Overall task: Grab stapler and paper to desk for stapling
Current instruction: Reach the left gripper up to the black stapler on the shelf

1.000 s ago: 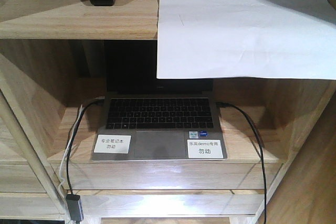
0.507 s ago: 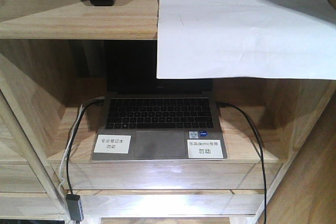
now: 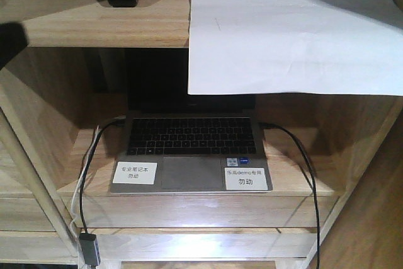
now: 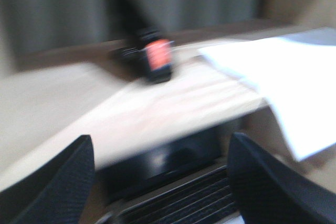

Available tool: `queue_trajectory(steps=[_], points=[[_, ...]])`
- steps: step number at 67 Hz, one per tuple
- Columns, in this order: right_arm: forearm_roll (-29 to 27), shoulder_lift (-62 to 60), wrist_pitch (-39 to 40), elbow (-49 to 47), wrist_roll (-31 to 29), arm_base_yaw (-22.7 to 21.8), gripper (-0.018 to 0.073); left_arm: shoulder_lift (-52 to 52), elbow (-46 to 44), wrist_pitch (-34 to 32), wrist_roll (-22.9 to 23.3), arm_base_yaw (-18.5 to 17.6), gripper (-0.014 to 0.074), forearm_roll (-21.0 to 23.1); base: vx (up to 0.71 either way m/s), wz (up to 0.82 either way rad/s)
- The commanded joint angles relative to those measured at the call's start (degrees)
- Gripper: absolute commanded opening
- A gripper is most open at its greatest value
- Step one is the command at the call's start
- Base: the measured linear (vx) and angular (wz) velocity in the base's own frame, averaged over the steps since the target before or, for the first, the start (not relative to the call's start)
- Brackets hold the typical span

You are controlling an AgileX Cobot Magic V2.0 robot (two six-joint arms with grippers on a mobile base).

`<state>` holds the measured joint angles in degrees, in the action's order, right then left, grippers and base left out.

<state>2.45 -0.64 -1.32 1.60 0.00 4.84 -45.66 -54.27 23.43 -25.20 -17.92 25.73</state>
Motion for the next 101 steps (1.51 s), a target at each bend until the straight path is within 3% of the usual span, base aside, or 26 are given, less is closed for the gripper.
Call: queue_trajectory(steps=[1, 22, 33, 44, 59, 65, 101], points=[[0.5, -0.8, 4.6, 0.2, 0.0, -0.1, -0.0009, -5.0, -6.0, -3.5, -2.0, -1.0, 0.0513, 2.6, 0.00, 0.00], [0.5, -0.8, 4.6, 0.2, 0.0, -0.1, -0.0009, -21.7, -24.4, -2.6, 1.1, -1.0, 0.0513, 2.3, 0.00, 0.00], [0.5, -0.8, 4.6, 0.2, 0.0, -0.1, -0.0009, -29.2, -35.2, 0.2, 6.1, -1.0, 0.0513, -1.8, 0.00, 0.00], [0.5, -0.8, 4.6, 0.2, 0.0, -0.1, -0.0009, -36.5, -47.4, 7.2, 15.5, -2.5, 0.0513, -11.6, 0.00, 0.00], [0.5, -0.8, 4.6, 0.2, 0.0, -0.1, -0.0009, -45.7, -62.7, 18.3, 30.1, -6.7, 0.0513, -31.7, 0.00, 0.00], [0.5, -0.8, 4.6, 0.2, 0.0, -0.1, -0.0009, -48.8, -67.4, 22.0, 33.6, -7.2, 0.0513, -35.5, 0.00, 0.00], [0.5, -0.8, 4.6, 0.2, 0.0, -0.1, -0.0009, -58.6, -78.7, 29.9, 37.6, -7.3, 0.0517, -35.8, 0.00, 0.00]])
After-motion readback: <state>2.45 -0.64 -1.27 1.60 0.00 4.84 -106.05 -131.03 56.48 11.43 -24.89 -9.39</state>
